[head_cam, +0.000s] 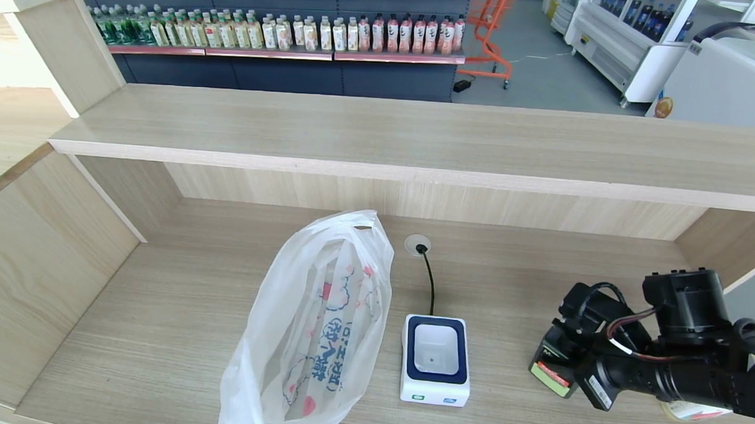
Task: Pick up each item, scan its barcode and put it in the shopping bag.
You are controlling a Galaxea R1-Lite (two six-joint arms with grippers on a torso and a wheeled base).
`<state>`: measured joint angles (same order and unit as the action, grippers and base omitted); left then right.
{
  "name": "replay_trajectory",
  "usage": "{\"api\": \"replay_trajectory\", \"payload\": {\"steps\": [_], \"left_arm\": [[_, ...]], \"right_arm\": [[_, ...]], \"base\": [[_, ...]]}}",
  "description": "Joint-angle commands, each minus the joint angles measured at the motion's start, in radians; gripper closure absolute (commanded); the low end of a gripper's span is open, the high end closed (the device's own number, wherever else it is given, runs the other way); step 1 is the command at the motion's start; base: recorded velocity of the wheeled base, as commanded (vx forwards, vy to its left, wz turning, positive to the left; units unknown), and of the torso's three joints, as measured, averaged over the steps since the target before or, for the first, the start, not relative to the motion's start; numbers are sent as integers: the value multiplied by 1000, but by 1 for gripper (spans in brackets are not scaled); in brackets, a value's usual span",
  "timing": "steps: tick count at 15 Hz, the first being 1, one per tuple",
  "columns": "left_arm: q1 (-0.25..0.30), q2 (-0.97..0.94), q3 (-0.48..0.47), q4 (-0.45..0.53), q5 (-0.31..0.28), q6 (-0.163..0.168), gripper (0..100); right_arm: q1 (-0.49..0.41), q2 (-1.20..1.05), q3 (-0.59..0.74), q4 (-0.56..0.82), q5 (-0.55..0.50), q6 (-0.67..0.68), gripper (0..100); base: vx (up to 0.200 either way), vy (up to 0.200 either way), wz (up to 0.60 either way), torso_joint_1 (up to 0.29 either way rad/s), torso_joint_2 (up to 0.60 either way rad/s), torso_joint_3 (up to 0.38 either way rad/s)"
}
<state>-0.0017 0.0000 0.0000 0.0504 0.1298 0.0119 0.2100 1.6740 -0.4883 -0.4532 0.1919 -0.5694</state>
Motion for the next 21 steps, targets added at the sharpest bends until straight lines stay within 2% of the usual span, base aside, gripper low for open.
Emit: {"api": "replay_trajectory", "payload": {"steps": [1, 2, 3, 4, 5, 7, 8, 10, 11, 13, 15, 18, 21], "left_arm": [[0, 2, 0, 0, 1, 0, 0], [0, 2, 0, 0, 1, 0, 0], [0, 2, 0, 0, 1, 0, 0], [0, 2, 0, 0, 1, 0, 0], [0, 2, 0, 0, 1, 0, 0], [0, 2, 0, 0, 1, 0, 0], [0, 2, 0, 0, 1, 0, 0], [0, 2, 0, 0, 1, 0, 0], [0, 2, 0, 0, 1, 0, 0], [0, 2, 0, 0, 1, 0, 0], [0, 2, 0, 0, 1, 0, 0], [0, 2, 0, 0, 1, 0, 0], [0, 2, 0, 0, 1, 0, 0]], "right_arm": [[-3, -99, 8, -2, 1, 37, 100], [-3, -237, 10, -2, 0, 148, 100], [-4, -313, 30, -2, -3, 167, 100], [-3, -395, 65, -1, -9, 146, 100], [-3, -464, 83, 5, -8, 48, 100], [-31, -557, 89, 36, 4, -323, 100], [-32, -557, 89, 34, 26, -405, 100], [-34, -543, 100, 36, 133, -596, 100], [-32, -528, 100, 36, 235, -750, 100], [-31, -471, 91, 34, 383, -1150, 100], [14, -427, 59, 7, 446, -1514, 100], [120, -320, 57, -44, 501, -1830, 100], [224, -281, 34, -144, 664, -1945, 100]], "base": [[0, 0, 0, 0, 0, 0], [0, 0, 0, 0, 0, 0], [0, 0, 0, 0, 0, 0], [0, 0, 0, 0, 0, 0], [0, 0, 0, 0, 0, 0], [0, 0, 0, 0, 0, 0], [0, 0, 0, 0, 0, 0], [0, 0, 0, 0, 0, 0], [0, 0, 0, 0, 0, 0], [0, 0, 0, 0, 0, 0], [0, 0, 0, 0, 0, 0], [0, 0, 0, 0, 0, 0], [0, 0, 0, 0, 0, 0]]}}
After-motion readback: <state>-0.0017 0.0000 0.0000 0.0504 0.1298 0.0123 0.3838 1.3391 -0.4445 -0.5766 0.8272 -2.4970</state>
